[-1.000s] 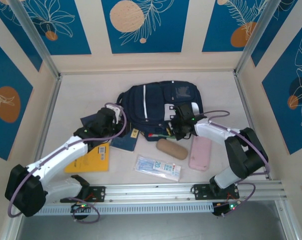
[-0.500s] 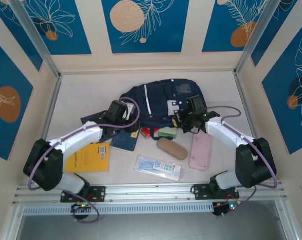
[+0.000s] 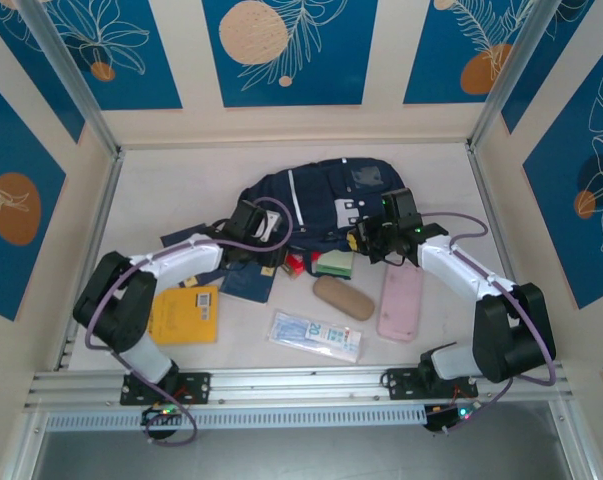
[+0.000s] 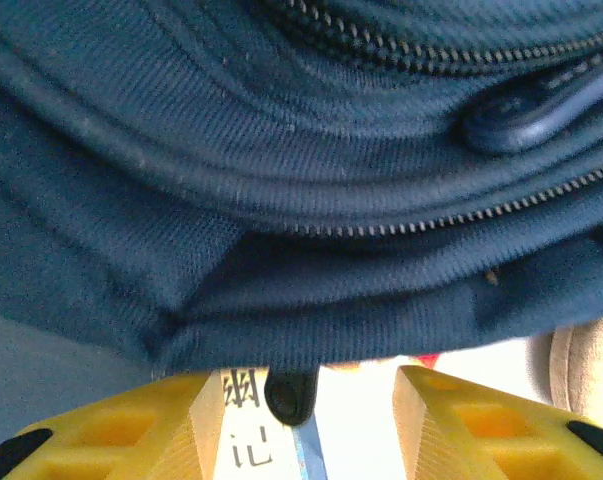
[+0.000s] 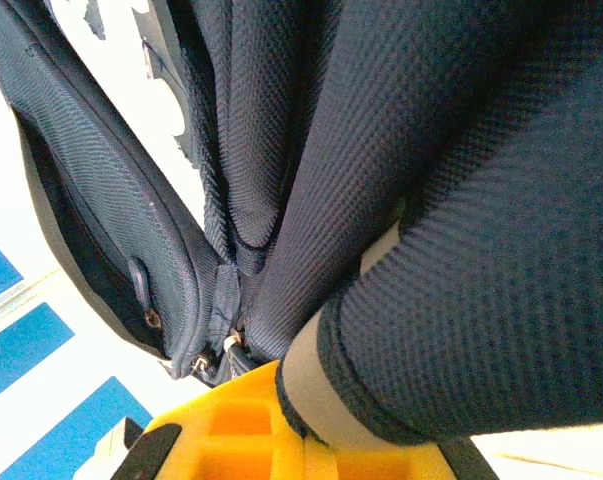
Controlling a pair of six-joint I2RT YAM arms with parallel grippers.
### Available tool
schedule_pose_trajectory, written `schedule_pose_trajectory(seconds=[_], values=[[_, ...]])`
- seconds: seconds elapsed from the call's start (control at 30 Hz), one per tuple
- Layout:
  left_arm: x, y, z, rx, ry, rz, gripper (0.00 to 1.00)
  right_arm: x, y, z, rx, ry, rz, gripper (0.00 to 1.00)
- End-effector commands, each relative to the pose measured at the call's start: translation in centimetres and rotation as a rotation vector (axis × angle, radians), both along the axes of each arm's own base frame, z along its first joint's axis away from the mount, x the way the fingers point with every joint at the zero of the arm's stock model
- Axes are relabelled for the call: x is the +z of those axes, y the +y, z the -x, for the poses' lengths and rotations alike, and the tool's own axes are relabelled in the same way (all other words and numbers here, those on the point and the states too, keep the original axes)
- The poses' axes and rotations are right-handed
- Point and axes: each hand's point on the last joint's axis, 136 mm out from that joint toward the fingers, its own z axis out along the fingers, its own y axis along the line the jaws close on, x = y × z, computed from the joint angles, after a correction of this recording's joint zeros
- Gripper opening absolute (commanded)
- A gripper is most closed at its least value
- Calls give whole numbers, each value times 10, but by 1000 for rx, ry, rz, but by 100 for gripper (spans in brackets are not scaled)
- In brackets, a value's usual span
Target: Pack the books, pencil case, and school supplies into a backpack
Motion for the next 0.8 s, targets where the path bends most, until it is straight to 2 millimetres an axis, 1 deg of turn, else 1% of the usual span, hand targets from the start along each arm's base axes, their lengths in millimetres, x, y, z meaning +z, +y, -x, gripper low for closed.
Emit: schedule_pose_trajectory(seconds=[0.0, 0.13, 0.3, 0.43, 0.47, 0.63, 0.77], values=[[10, -19, -11, -35, -44, 50, 47, 25, 10, -4, 31, -73, -77, 0], [4, -23, -18, -23, -56, 33, 42, 25, 12, -3, 35, -69, -91, 0], [-8, -7, -29, 40, -75, -64, 23, 28, 12, -2, 37, -80, -89, 0], [-10, -5, -30, 42, -79, -77, 3, 24, 9, 0, 34, -77, -78, 0], [-10, -4, -30, 44, -82, -81, 0, 23, 9, 1, 34, -74, -77, 0], [-7, 5, -28, 64, -101, -104, 0, 16, 3, 4, 29, -69, -55, 0], [-4, 19, -28, 105, -112, -130, 0, 15, -11, 3, 16, -83, -15, 0]])
